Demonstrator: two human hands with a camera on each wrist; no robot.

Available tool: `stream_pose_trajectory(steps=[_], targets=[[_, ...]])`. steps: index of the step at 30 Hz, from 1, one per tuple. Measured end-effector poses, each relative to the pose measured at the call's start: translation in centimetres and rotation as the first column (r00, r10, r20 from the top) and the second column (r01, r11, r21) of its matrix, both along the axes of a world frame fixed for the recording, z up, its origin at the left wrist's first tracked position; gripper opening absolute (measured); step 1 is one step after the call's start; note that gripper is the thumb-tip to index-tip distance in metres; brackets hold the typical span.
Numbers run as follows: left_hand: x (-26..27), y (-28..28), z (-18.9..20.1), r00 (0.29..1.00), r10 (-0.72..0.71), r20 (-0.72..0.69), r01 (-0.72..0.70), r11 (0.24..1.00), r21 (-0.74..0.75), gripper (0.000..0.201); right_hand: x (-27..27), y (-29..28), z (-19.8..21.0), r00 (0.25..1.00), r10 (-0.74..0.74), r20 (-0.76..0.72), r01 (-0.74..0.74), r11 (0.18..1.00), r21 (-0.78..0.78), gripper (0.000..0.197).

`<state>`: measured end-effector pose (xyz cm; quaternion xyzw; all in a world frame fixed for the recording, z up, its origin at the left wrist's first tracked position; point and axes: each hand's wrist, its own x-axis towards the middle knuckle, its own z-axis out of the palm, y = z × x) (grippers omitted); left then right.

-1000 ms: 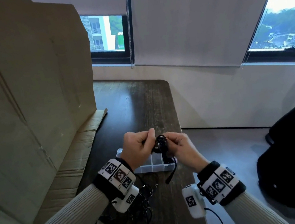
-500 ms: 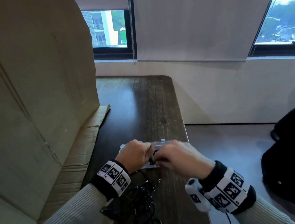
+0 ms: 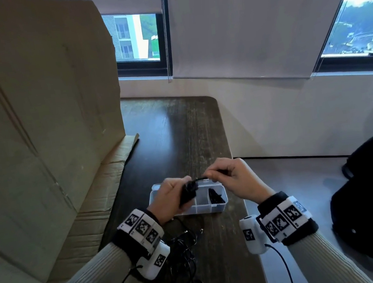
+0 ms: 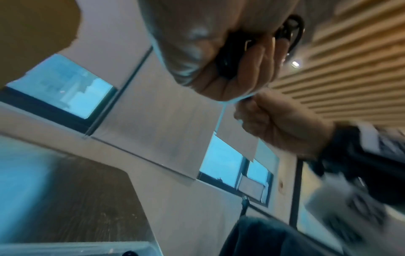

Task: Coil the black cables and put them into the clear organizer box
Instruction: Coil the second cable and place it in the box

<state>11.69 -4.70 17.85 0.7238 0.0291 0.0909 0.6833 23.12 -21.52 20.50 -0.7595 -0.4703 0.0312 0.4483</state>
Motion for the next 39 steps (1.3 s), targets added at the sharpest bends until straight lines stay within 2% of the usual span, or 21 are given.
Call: stream_pose_trajectory(steps=[3, 6, 9, 11, 13, 15, 16, 19, 21, 23, 26, 28, 30, 34, 37, 39], targets=[[0.3, 0.9, 0.8, 0.999, 0.052, -0.005, -0.053, 0.993, -0.102, 0.047, -0.4, 0.2, -1.6, 0.997, -0.064, 0.032, 0.061, 0.995, 0.082, 0.008], [1.0, 1.2, 1.4, 0.982, 0.183, -0.043, -0.189, 0.956, -0.226, 0.047, -2.1, 1.0, -2.5, 0.963, -0.049, 0.265, 0.018, 0.993, 0.118, 0.005], [1.7, 1.5, 1.1, 0.940, 0.321, -0.116, -0.339, 0.918, -0.204, 0.043, -4.0, 1.4, -3.0, 0.845, 0.015, 0.534, -0.041, 0.999, 0.036, 0.005], [1.8, 1.5, 0.8, 0.907, 0.401, -0.125, -0.411, 0.910, -0.059, 0.043, -5.2, 1.4, -2.8, 0.770, 0.060, 0.636, -0.069, 0.998, -0.010, 0.005], [1.8, 1.3, 0.5, 0.868, 0.496, -0.017, -0.479, 0.847, 0.232, 0.052, -6.4, 1.5, -2.1, 0.737, 0.108, 0.667, -0.105, 0.993, -0.044, 0.008], [1.7, 0.9, 0.3, 0.876, 0.477, 0.075, -0.452, 0.757, 0.472, 0.055, -7.4, 1.8, -1.4, 0.730, 0.138, 0.670, -0.140, 0.989, -0.052, 0.008], [1.6, 0.8, 0.0, 0.887, 0.450, 0.101, -0.431, 0.731, 0.530, 0.053, -7.6, 2.0, -0.9, 0.742, 0.140, 0.655, -0.157, 0.987, -0.033, 0.008], [1.5, 0.9, -0.9, 0.932, 0.318, 0.174, -0.356, 0.716, 0.601, 0.055, -7.1, 2.2, 0.5, 0.814, 0.115, 0.569, -0.200, 0.976, 0.090, 0.008], [1.2, 1.0, -1.0, 0.974, 0.153, 0.168, -0.225, 0.755, 0.616, 0.044, -6.4, 2.0, 1.3, 0.856, 0.163, 0.491, -0.237, 0.967, 0.093, 0.006], [0.9, 0.7, -1.1, 0.993, 0.053, 0.109, -0.106, 0.815, 0.570, 0.029, -5.4, 1.8, 1.9, 0.876, 0.216, 0.432, -0.273, 0.959, 0.076, 0.008], [0.5, 0.2, -1.2, 0.994, -0.019, 0.107, -0.025, 0.916, 0.399, 0.041, -3.7, 1.9, 2.4, 0.945, 0.169, 0.278, -0.221, 0.961, 0.166, 0.006], [0.1, -0.3, -0.2, 0.999, -0.009, 0.040, 0.001, 0.979, 0.203, 0.046, -2.7, 1.9, 2.2, 0.989, 0.136, 0.060, -0.146, 0.961, 0.234, 0.003], [0.0, -0.6, 0.9, 1.000, 0.005, -0.023, -0.004, 0.999, 0.047, 0.046, -2.1, 2.1, 1.4, 0.984, 0.136, -0.118, -0.099, 0.957, 0.273, 0.006], [0.4, -0.8, 1.5, 0.999, 0.049, -0.017, -0.051, 0.994, -0.092, 0.047, -2.2, 2.9, -0.6, 0.923, 0.117, -0.367, 0.001, 0.952, 0.306, 0.027], [1.7, -0.3, 1.2, 0.978, 0.203, -0.050, -0.208, 0.967, -0.148, 0.048, -2.8, 3.1, -1.3, 0.828, 0.101, -0.551, 0.073, 0.956, 0.286, 0.027], [2.7, 0.0, 0.9, 0.940, 0.340, -0.025, -0.341, 0.935, -0.097, 0.050, -3.2, 3.1, -1.3, 0.811, 0.101, -0.576, 0.052, 0.969, 0.243, 0.025]])
